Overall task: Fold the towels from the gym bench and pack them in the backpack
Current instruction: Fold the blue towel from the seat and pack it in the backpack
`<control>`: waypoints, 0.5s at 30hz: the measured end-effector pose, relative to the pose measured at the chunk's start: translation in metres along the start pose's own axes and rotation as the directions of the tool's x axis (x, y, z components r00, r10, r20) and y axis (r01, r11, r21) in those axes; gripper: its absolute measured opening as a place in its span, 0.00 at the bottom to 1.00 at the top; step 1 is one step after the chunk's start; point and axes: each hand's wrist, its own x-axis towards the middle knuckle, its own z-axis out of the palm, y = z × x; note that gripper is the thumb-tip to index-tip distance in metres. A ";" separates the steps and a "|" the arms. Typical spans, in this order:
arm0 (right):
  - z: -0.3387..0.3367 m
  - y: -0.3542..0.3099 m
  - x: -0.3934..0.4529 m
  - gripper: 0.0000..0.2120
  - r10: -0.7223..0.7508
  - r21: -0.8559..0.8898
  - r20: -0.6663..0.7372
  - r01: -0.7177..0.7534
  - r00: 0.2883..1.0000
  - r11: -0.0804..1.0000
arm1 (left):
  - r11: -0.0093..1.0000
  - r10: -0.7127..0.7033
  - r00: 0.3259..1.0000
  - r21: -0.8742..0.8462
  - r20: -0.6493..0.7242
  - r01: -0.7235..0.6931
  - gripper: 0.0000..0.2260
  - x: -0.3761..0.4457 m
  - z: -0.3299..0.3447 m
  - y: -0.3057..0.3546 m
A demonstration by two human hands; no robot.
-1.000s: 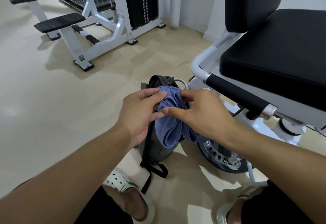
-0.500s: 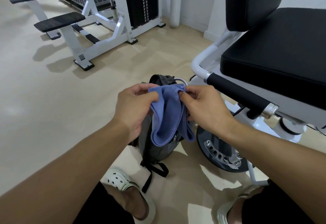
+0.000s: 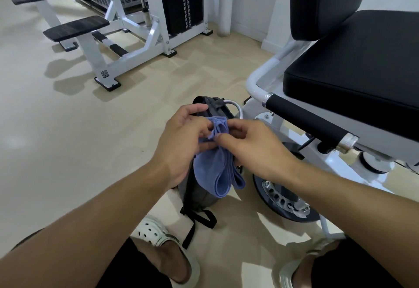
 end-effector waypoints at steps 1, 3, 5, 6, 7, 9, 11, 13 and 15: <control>-0.001 -0.001 -0.001 0.12 -0.009 -0.035 0.019 0.010 1.000 0.999 | 1.000 0.001 1.000 -0.019 0.012 -0.001 0.18 -0.001 0.000 0.002; -0.004 0.000 0.000 0.18 -0.029 -0.111 0.012 0.030 1.000 0.993 | 0.998 0.011 0.998 -0.060 0.055 -0.007 0.19 -0.005 0.001 0.006; -0.006 0.001 0.003 0.15 -0.047 -0.092 -0.043 0.043 0.998 0.995 | 0.996 0.018 0.998 -0.083 0.064 -0.013 0.19 -0.003 0.000 0.010; -0.008 0.002 0.005 0.11 -0.048 -0.049 -0.061 0.045 0.997 0.998 | 0.998 0.040 0.999 -0.041 0.034 -0.039 0.18 0.000 -0.002 0.012; -0.010 0.003 0.007 0.08 -0.040 0.002 -0.074 0.040 0.996 0.999 | 0.994 0.088 0.996 0.066 -0.007 -0.088 0.17 0.006 -0.008 0.012; -0.014 0.001 0.009 0.05 -0.012 0.086 -0.082 0.019 0.997 0.996 | 0.900 0.211 0.977 0.386 0.015 -0.200 0.23 0.017 -0.023 0.013; -0.019 -0.003 0.010 0.05 0.036 0.189 -0.034 -0.029 0.999 0.982 | 0.734 0.165 0.965 0.628 0.203 -0.257 0.32 0.023 -0.036 0.016; -0.024 -0.006 0.009 0.08 0.078 0.312 0.059 -0.093 0.995 0.946 | 0.653 0.008 0.940 0.710 0.342 -0.264 0.34 0.025 -0.044 0.018; -0.028 -0.008 0.010 0.10 0.095 0.397 0.118 -0.134 0.989 0.908 | 0.649 -0.042 0.933 0.720 0.358 -0.247 0.25 0.029 -0.049 0.017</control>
